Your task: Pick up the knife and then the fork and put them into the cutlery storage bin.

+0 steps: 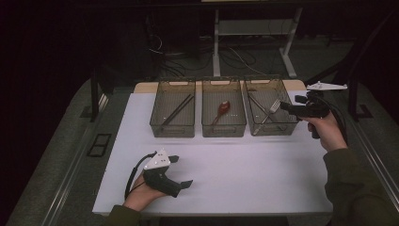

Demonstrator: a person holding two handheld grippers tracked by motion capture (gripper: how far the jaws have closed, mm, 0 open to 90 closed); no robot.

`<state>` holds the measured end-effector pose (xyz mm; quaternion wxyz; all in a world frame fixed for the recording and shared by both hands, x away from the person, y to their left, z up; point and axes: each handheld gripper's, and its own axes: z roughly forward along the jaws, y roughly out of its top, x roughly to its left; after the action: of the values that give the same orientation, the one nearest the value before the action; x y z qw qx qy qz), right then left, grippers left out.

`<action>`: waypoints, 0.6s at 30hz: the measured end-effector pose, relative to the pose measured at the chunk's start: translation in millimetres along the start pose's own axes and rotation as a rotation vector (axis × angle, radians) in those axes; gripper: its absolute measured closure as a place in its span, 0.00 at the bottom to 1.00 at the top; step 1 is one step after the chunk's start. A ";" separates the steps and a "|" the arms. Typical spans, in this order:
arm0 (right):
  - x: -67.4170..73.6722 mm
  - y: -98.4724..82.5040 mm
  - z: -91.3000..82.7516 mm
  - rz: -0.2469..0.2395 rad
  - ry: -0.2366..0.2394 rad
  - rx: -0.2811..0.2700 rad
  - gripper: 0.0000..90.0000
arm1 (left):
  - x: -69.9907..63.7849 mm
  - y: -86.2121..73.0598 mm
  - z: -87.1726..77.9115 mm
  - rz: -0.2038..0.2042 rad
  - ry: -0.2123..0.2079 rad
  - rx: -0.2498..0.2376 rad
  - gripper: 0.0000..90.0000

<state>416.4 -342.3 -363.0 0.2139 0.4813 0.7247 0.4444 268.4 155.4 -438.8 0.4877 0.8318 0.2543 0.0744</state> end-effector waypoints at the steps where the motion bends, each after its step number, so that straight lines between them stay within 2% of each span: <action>1: 1.7 -0.9 -0.9 0.001 0.009 -0.001 0.26 | 0.5 0.0 -0.4 0.001 0.001 0.002 0.00; 10: 21.2 -10.5 -10.6 -0.026 0.078 -0.034 0.24 | 6.0 -0.1 -5.2 0.003 0.014 -0.009 0.00; 18: 41.0 -23.9 -21.4 -0.056 0.132 -0.040 0.23 | 5.1 -1.1 -7.0 0.011 0.012 -0.008 0.00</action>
<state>370.3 -318.7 -367.5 0.1875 0.4263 0.7412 0.4835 269.8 163.8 -436.8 0.4891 0.8307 0.2526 0.0832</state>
